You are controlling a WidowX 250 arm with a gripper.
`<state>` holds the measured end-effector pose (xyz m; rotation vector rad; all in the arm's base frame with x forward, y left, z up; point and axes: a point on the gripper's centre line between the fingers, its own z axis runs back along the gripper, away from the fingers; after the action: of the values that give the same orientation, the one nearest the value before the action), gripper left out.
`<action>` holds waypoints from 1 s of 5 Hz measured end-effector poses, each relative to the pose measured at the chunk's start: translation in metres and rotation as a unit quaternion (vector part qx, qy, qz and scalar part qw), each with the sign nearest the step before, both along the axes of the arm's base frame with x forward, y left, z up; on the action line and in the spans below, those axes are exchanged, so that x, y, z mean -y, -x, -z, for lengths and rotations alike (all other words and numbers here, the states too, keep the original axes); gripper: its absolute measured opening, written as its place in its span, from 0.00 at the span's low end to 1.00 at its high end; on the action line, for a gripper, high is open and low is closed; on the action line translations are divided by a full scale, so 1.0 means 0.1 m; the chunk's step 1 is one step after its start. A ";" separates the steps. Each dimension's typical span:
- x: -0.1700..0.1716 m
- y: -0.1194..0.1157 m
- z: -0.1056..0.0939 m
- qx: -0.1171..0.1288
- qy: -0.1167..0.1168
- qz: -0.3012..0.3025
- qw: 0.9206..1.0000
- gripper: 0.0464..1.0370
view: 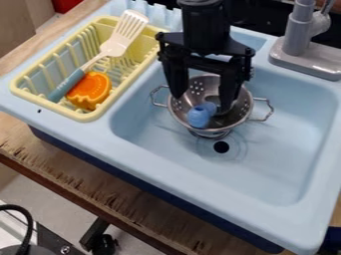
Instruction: Put the blue spoon in the silver pot
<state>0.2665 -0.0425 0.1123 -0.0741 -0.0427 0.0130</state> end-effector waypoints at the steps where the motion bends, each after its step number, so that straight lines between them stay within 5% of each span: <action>1: 0.08 -0.05 -0.03 0.050 -0.025 0.015 0.998 0.96; 2: 0.19 -0.14 -0.04 0.054 -0.008 0.033 0.998 0.96; 3: 0.23 -0.16 -0.03 0.070 -0.029 0.048 0.996 0.96; 5: -0.27 -0.23 -0.08 0.084 -0.032 -0.039 0.995 0.96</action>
<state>0.2891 -0.0155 0.1207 -0.0101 -0.2134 0.0839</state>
